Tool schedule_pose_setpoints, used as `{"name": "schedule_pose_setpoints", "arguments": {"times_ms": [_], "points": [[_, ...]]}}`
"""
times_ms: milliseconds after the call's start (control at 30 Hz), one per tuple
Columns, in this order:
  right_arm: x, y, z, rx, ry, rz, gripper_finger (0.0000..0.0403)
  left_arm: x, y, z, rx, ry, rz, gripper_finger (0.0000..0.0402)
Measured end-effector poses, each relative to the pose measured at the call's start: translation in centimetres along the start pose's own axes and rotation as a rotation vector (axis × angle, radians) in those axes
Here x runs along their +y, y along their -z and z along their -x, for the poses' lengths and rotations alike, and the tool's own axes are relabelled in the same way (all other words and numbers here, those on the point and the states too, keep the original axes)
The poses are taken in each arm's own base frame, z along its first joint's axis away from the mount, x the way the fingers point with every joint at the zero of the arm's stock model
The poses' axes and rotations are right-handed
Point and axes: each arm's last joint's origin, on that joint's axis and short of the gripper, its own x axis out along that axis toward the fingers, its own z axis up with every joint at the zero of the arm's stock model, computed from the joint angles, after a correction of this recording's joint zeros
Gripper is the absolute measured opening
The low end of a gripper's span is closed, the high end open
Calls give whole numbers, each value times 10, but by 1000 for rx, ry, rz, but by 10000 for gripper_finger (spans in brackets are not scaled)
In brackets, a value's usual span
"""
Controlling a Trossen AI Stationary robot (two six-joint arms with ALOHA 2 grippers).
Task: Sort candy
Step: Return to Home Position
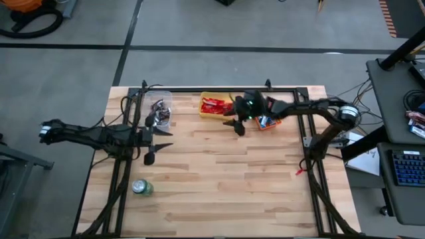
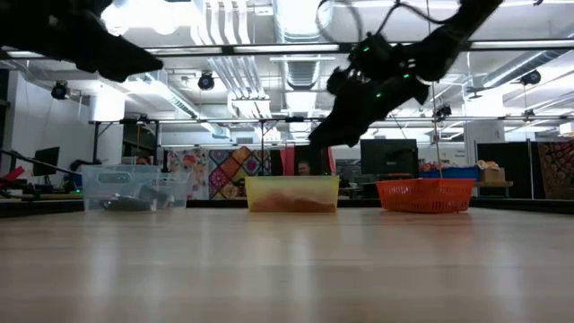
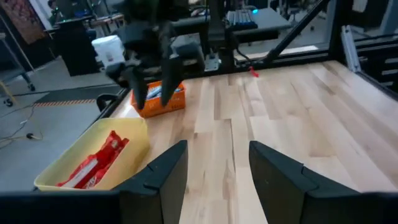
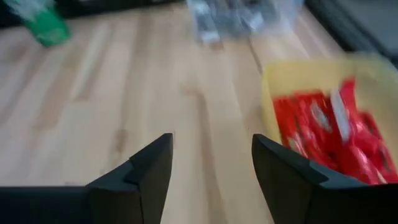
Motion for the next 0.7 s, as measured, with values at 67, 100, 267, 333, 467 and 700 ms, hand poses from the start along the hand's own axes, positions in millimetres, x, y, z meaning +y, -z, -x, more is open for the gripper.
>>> {"name": "schedule_pose_setpoints", "arguments": {"times_ms": [67,100,267,333,467,700], "points": [[14,5,8,-68,-16,57,205,0,4,5,-17,9,1,154],[20,7,13,-111,-20,82,203,1,5,8,-26,20,-1,154],[37,36,45,-208,-14,127,198,4,14,25,-72,15,30,154],[44,44,60,-255,-8,146,198,5,18,30,-120,10,58,154],[57,67,84,-285,-16,144,198,3,34,30,-228,1,113,154],[75,103,122,-415,-13,150,198,-5,62,15,-220,40,151,154]]}}
